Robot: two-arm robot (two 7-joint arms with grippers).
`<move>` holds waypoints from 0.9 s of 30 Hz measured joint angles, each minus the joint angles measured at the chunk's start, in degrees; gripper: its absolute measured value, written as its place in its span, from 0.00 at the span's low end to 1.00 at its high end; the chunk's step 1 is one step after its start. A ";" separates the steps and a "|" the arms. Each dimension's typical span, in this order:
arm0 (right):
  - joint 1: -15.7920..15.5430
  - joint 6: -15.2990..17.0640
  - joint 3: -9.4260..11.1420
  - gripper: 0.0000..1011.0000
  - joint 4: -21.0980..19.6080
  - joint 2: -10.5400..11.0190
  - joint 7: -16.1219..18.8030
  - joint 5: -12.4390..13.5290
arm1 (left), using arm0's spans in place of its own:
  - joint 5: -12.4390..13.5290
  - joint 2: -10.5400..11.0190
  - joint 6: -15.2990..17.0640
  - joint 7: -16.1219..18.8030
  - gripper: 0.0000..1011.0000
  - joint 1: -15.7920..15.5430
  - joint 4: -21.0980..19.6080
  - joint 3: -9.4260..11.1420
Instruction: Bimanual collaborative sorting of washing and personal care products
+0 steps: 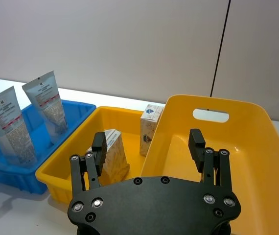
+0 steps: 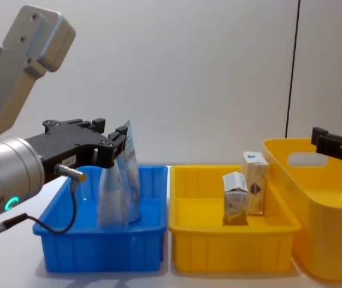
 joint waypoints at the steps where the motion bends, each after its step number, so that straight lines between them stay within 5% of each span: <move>1: 0.00 0.00 0.00 0.99 0.00 0.00 0.00 0.00 | 0.00 0.00 0.00 0.00 0.35 0.00 0.00 0.00; 27: 0.00 0.00 0.00 0.99 0.00 0.00 0.00 0.00 | 0.00 0.00 0.00 0.00 0.35 0.00 0.00 0.00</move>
